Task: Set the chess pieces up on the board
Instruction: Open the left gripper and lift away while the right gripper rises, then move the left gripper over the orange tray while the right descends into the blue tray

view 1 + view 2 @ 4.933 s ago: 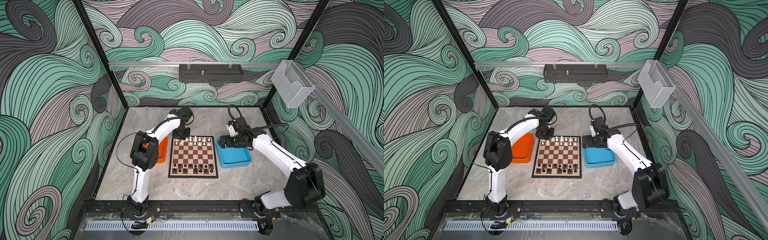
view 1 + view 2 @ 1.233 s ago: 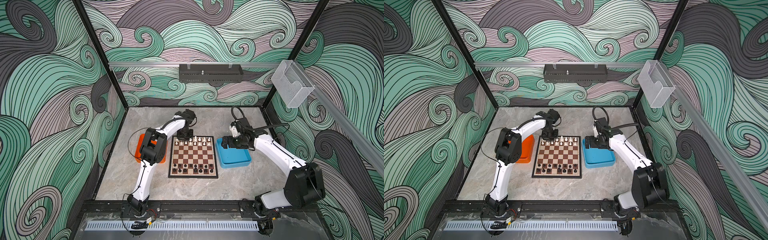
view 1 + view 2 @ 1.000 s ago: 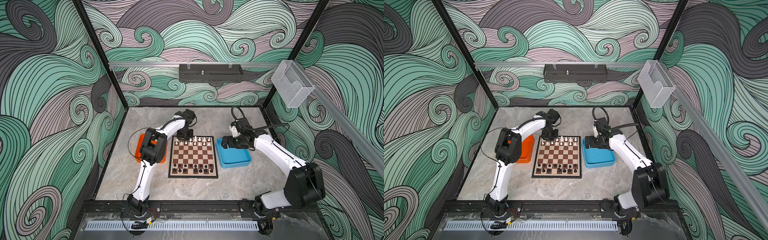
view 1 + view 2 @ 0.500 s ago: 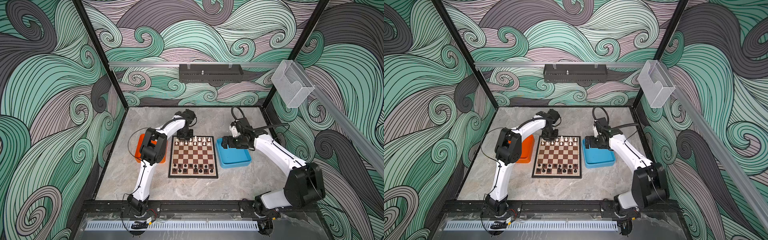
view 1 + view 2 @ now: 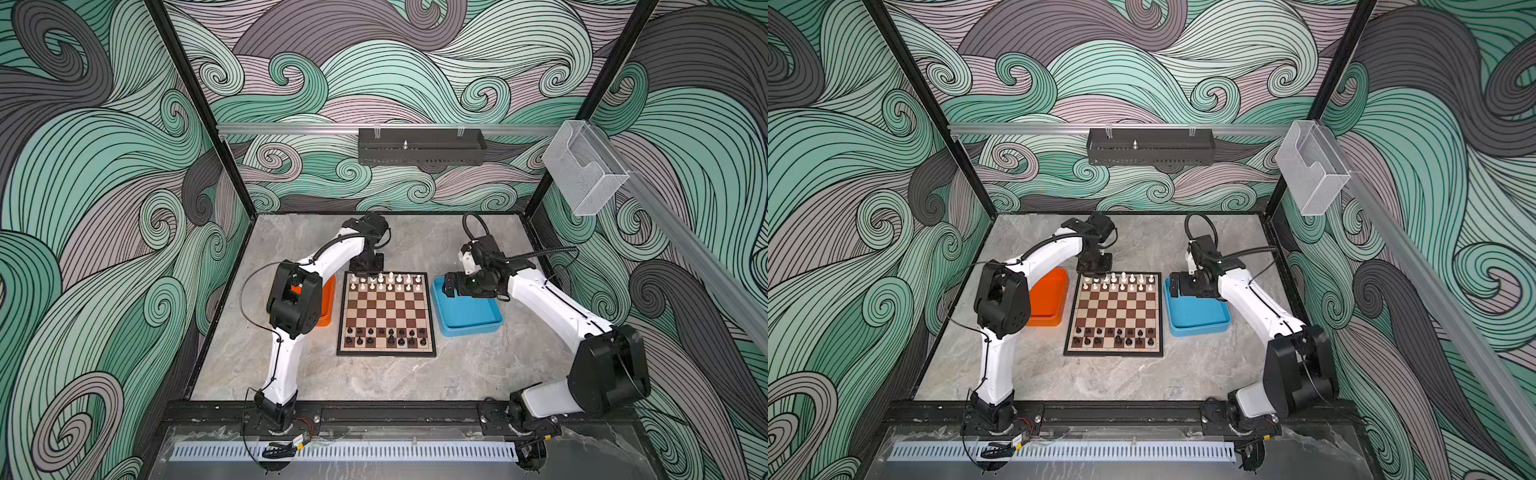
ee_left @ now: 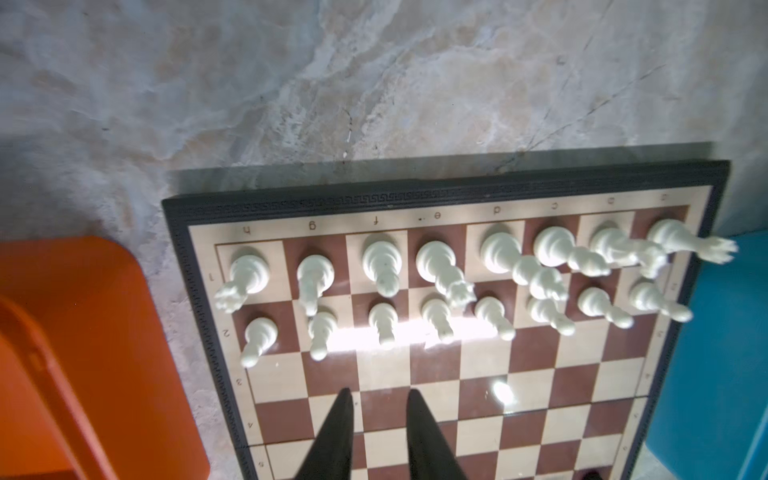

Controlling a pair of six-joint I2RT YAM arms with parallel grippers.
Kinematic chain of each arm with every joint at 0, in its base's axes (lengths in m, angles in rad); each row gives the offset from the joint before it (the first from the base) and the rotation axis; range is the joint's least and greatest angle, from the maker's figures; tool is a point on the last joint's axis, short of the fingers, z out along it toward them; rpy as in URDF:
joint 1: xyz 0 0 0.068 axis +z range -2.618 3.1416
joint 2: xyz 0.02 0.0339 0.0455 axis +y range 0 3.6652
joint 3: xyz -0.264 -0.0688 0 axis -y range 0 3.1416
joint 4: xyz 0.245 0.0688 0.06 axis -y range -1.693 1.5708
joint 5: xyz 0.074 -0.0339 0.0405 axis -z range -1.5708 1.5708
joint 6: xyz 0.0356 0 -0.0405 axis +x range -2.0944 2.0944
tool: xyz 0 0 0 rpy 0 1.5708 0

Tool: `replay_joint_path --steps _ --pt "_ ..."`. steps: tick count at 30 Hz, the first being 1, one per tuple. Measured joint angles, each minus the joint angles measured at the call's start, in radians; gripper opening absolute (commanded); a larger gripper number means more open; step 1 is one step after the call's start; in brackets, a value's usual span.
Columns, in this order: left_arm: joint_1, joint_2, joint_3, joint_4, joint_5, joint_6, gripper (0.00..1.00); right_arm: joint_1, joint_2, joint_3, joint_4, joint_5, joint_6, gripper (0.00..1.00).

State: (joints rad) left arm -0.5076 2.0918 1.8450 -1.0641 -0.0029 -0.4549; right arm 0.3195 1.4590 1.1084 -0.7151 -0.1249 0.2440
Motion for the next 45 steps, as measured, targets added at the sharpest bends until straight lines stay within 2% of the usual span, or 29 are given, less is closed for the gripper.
replay_joint_path --steps 3,5,7,9,12,16,20,26,30,36,45 --pt "0.0 -0.051 -0.001 -0.009 -0.032 0.005 0.39 0.0 0.0 0.007 -0.006 -0.001 0.003 1.0" --pt "0.0 -0.077 -0.001 -0.016 -0.056 0.015 0.48 0.0 0.0 0.019 -0.014 0.007 0.006 1.0" --pt "0.005 -0.098 -0.001 -0.022 -0.081 0.029 0.61 0.0 0.0 0.038 -0.025 0.022 0.011 1.0" --pt "0.015 -0.112 -0.002 -0.029 -0.099 0.05 0.8 0.0 0.0 0.062 -0.037 0.039 0.019 1.0" --pt "0.051 -0.126 -0.002 -0.041 -0.11 0.076 0.89 -0.001 0.011 0.1 -0.052 0.068 0.023 1.0" --pt "0.143 -0.16 -0.024 -0.042 -0.116 0.104 0.9 -0.011 0.064 0.158 -0.08 0.084 0.026 1.0" --pt "0.278 -0.23 -0.076 -0.032 -0.103 0.12 0.9 -0.026 0.168 0.229 -0.116 0.098 0.026 0.99" --pt "0.45 -0.31 -0.174 0.018 -0.068 0.132 0.9 -0.034 0.307 0.277 -0.141 0.114 0.023 0.88" --pt "0.491 -0.31 -0.241 0.049 -0.025 0.132 0.9 -0.034 0.363 0.305 -0.156 0.122 0.022 0.74" --pt "0.501 -0.287 -0.249 0.06 0.037 0.132 0.9 -0.036 0.424 0.359 -0.164 0.131 0.019 0.55" --pt "0.546 -0.287 -0.253 0.085 0.093 0.131 0.9 -0.039 0.499 0.391 -0.164 0.145 -0.002 0.49"
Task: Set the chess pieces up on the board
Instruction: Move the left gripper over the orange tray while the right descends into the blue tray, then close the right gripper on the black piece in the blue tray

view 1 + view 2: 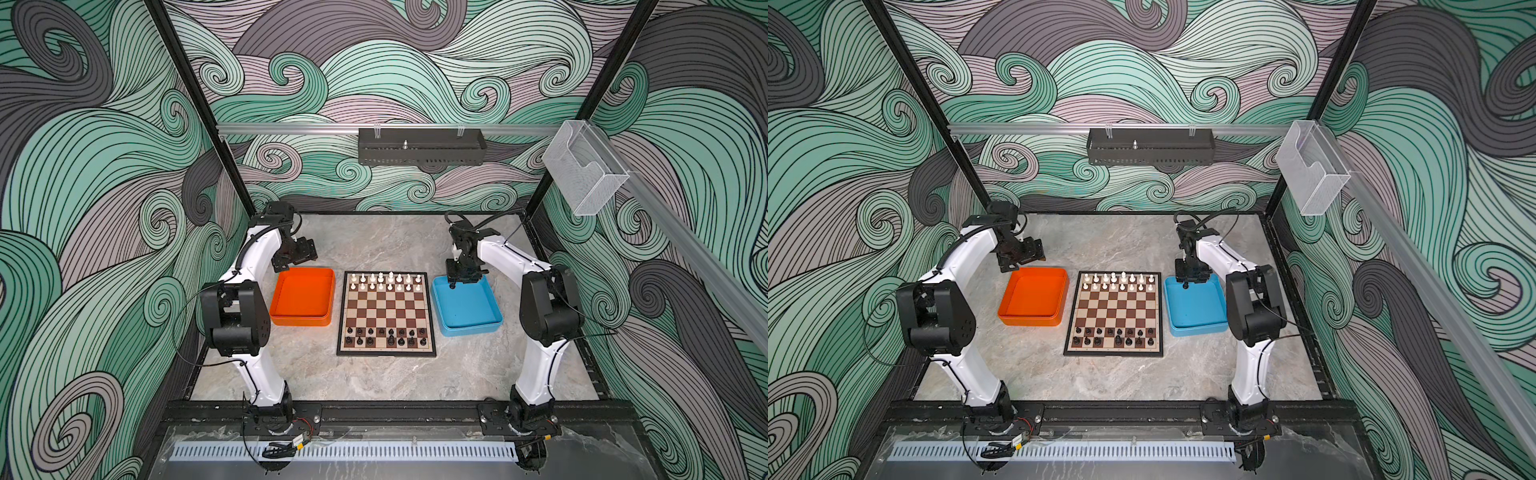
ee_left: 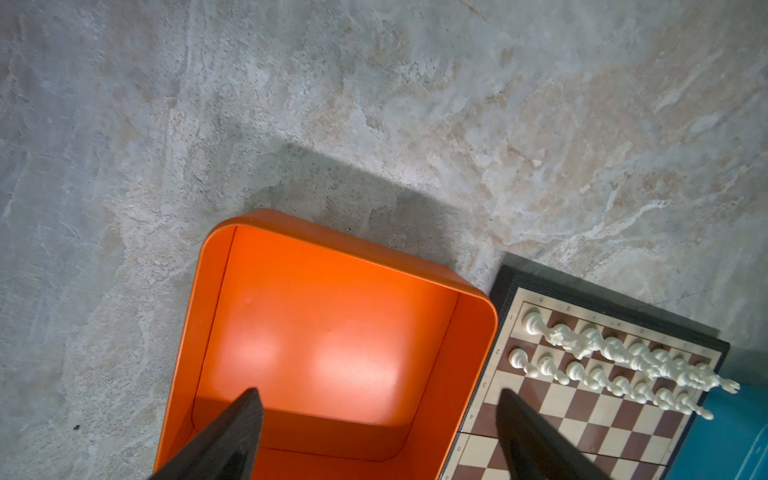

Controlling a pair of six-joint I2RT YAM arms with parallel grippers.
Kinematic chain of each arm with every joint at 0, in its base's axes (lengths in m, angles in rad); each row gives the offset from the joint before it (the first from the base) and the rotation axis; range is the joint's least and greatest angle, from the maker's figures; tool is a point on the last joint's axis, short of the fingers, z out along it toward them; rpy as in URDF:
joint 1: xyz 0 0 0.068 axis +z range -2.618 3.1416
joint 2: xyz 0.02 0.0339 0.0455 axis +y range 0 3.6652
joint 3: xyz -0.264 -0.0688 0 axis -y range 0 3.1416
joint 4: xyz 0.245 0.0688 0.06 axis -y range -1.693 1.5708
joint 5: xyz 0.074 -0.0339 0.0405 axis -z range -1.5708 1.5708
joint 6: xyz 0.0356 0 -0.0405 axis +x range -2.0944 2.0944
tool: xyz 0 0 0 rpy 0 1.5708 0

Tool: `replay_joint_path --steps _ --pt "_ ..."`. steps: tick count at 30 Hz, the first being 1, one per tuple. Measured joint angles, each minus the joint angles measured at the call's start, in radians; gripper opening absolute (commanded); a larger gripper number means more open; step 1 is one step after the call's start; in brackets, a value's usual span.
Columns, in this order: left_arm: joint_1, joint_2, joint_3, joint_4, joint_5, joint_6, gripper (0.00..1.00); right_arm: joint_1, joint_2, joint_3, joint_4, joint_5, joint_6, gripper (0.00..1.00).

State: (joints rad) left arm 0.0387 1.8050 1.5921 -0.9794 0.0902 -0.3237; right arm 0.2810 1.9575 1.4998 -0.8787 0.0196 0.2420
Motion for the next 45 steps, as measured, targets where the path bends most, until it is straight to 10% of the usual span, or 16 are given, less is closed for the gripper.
replay_joint_path --steps 45 --pt "0.01 0.058 -0.007 0.009 0.026 -0.001 0.9 -0.029 0.058 -0.019 0.107 -0.077 -0.093 0.17"
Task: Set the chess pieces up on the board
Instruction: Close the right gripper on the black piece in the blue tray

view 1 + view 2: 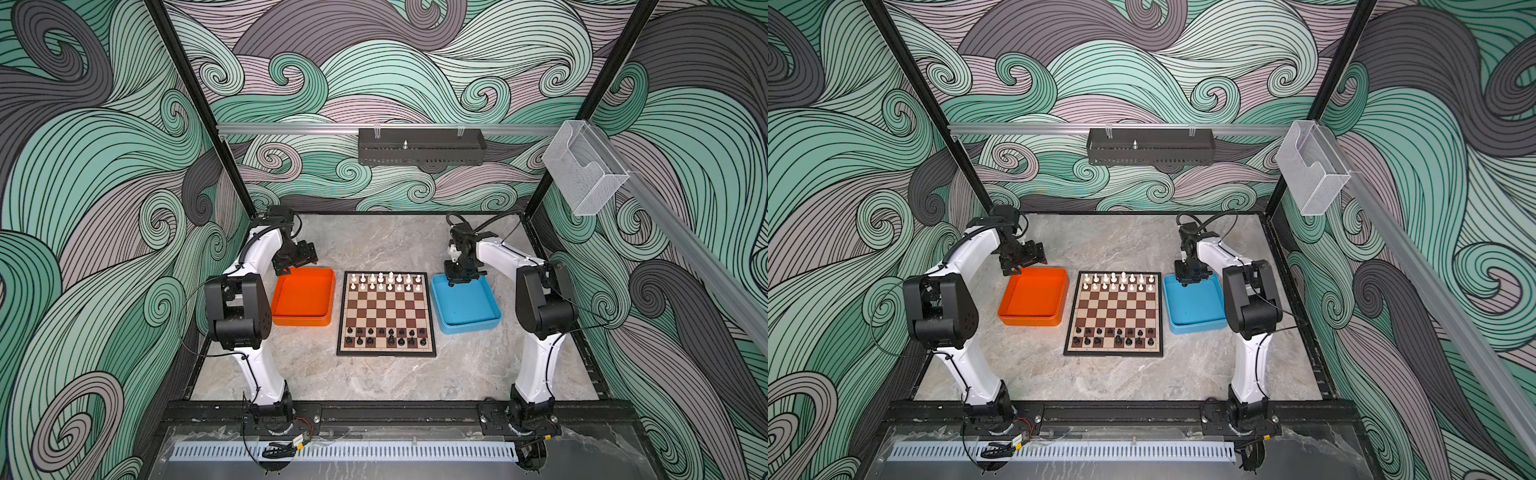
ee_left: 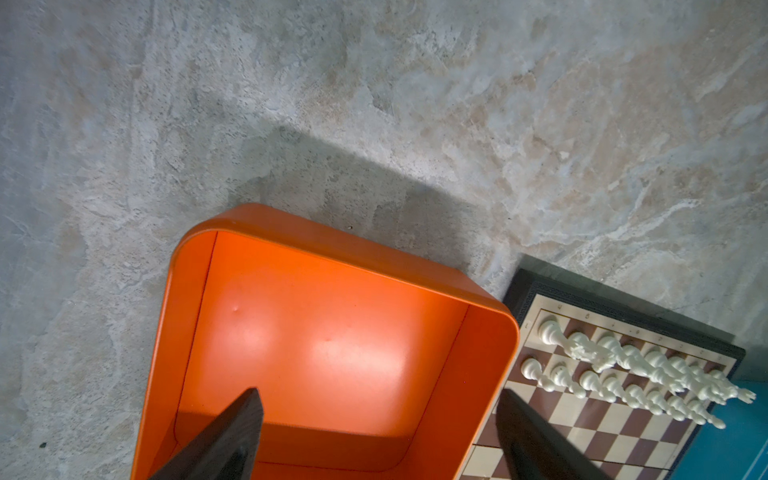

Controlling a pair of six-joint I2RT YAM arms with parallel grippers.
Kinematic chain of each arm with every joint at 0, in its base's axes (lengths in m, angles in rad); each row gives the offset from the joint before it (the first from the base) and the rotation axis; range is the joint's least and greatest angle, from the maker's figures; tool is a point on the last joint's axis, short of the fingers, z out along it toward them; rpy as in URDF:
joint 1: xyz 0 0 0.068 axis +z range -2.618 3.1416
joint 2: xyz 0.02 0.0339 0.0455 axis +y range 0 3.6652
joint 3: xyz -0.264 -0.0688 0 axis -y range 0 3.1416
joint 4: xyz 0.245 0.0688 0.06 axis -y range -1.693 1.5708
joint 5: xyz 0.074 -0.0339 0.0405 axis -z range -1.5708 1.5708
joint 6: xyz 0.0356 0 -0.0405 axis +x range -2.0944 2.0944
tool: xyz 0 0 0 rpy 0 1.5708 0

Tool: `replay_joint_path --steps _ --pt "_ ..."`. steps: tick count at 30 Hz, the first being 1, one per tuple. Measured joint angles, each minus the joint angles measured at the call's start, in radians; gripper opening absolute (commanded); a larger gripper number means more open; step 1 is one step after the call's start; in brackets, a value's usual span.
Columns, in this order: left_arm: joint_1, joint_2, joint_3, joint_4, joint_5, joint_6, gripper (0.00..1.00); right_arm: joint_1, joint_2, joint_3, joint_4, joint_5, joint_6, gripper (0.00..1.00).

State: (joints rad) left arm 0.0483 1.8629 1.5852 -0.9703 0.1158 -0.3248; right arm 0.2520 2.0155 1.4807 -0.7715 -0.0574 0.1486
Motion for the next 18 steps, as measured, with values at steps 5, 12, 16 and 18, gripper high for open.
replay_joint_path --steps 5,12,16,18 --pt "0.0 0.0 0.0 0.0 0.0 0.0 0.9 0.0 -0.001 -0.004 0.009 -0.002 -0.001 0.13" --pt "0.0 0.0 0.0 0.0 0.0 0.0 0.9 -0.001 -0.013 -0.022 0.025 -0.003 -0.003 0.12" --pt "0.0 0.0 0.0 0.0 0.0 0.0 0.9 -0.001 -0.031 -0.045 0.031 -0.002 -0.003 0.12" --pt "0.0 0.0 0.0 0.0 0.0 0.0 0.9 -0.001 -0.041 -0.053 0.026 -0.002 -0.003 0.12"
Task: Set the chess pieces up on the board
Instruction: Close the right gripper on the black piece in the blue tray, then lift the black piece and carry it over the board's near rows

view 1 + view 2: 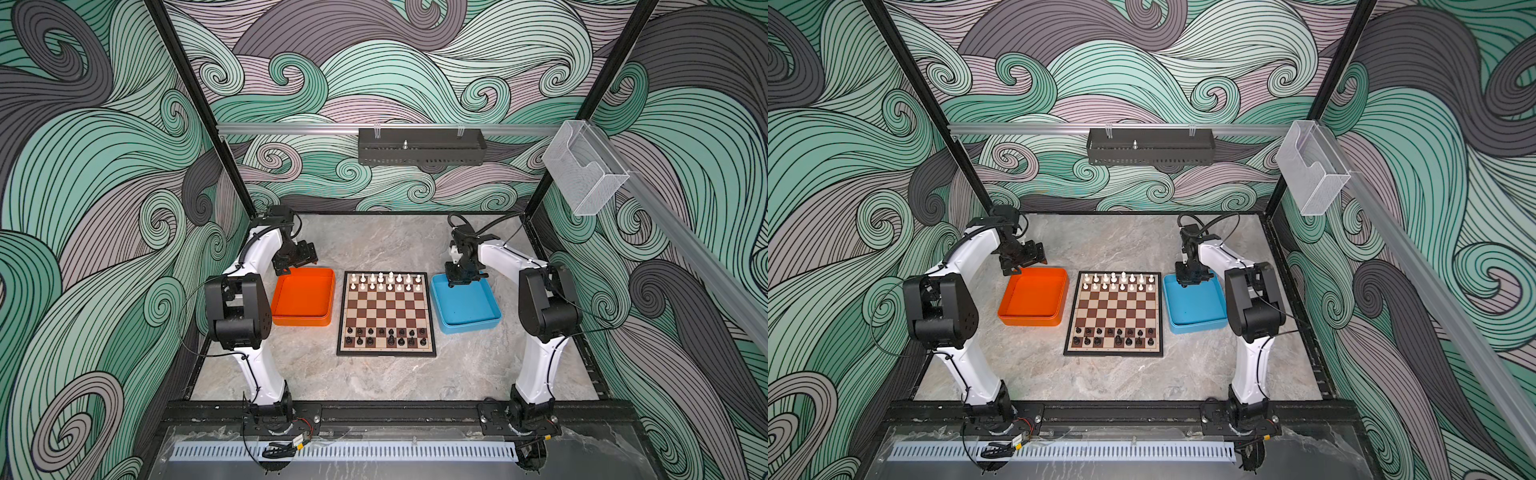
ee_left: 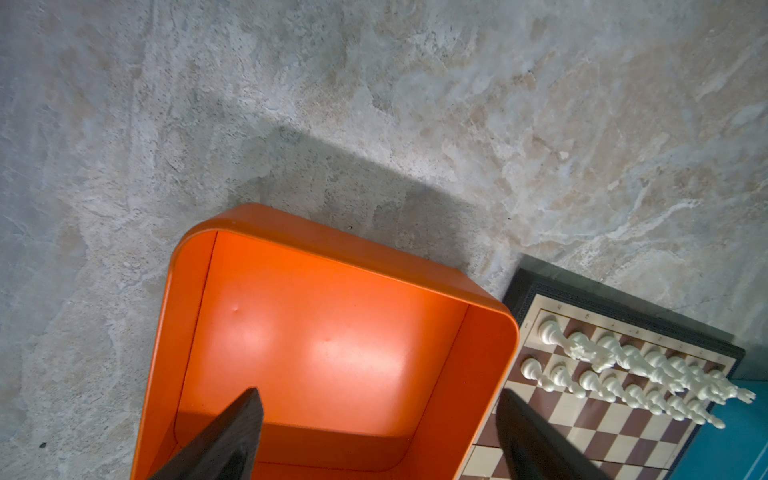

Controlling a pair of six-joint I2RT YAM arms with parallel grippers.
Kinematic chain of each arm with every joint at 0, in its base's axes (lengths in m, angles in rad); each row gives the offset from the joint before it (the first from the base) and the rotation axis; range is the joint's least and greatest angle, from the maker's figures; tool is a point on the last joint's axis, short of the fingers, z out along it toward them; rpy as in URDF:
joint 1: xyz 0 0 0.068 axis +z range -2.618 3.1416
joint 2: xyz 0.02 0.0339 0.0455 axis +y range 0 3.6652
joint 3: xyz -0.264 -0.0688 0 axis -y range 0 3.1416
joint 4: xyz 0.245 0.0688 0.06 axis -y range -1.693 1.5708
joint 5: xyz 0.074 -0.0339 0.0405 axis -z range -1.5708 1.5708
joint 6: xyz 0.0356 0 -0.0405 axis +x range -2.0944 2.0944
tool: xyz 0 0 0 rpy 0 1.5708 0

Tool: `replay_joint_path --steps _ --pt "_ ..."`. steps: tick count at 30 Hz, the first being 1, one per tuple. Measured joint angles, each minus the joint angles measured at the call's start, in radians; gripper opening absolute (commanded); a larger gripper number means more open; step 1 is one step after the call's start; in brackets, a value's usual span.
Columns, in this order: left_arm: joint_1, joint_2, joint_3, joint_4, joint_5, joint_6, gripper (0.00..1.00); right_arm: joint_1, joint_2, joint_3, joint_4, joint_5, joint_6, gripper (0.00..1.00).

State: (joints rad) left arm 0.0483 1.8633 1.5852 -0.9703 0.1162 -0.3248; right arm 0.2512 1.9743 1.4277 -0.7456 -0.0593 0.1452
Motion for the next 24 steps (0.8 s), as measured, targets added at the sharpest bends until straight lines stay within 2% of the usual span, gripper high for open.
replay_joint_path --steps 17,24 --pt "0.0 0.0 0.0 0.003 0.001 0.0 0.9 0.008 -0.171 -0.023 -0.082 0.018 0.0 0.13" --pt "0.0 0.003 0.0 0.003 0.002 0.0 0.9 0.088 -0.246 -0.019 -0.142 0.017 0.005 0.13"
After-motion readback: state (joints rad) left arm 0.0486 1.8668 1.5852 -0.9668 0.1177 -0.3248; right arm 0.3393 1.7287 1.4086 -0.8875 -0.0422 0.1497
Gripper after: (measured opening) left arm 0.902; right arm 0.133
